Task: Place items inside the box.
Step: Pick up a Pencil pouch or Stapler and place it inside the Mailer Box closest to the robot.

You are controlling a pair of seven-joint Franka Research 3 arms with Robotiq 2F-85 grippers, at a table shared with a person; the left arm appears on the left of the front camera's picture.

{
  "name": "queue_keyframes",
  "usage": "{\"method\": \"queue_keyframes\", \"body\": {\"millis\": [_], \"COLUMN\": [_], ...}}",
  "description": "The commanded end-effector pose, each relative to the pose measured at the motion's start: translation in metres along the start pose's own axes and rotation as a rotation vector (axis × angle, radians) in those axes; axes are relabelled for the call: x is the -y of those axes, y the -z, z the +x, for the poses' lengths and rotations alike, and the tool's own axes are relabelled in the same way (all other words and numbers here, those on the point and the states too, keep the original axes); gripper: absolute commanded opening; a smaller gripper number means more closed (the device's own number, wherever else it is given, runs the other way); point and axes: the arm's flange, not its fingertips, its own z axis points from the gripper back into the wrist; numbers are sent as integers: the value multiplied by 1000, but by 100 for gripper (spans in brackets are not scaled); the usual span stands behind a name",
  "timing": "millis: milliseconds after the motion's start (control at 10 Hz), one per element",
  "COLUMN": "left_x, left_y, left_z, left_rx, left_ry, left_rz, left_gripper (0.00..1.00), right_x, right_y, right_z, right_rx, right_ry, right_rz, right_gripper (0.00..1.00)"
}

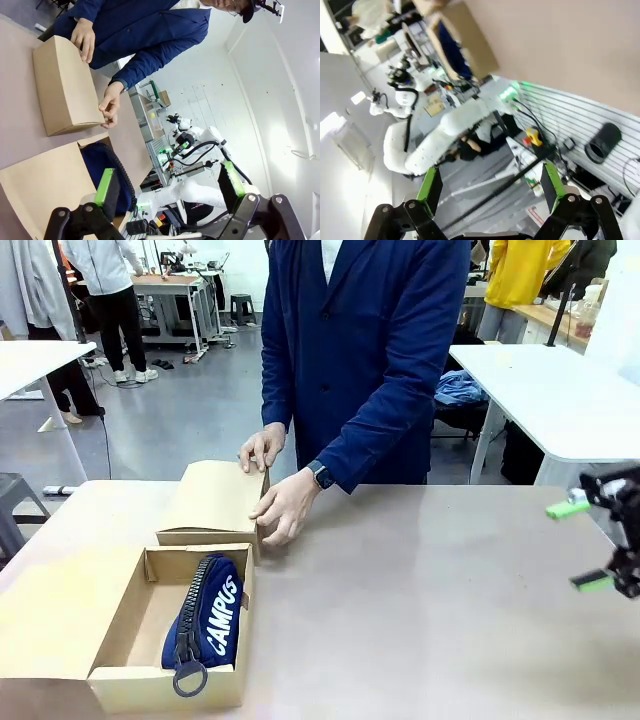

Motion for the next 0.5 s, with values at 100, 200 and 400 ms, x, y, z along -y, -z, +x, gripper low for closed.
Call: {"method": "queue_keyframes", "body": {"millis": [100,200,400], "left_x": [2,2,2], "left_y": [1,1,1], "left_z": [-2,-2,-2], "left_rx": [-4,-4,-4], "left_ry": [20,20,20], "left_rz": [-12,-12,-12], "left_gripper": [100,100,100], "right_x": [30,8,32], "right_y": [-24,-14,-11], "right_z": [5,5,7], "right_rx": [-26,103,-47], "right_ry": [-60,-86,-3], "right_rz": [-46,-45,-47], "right_gripper": [100,100,100]}}
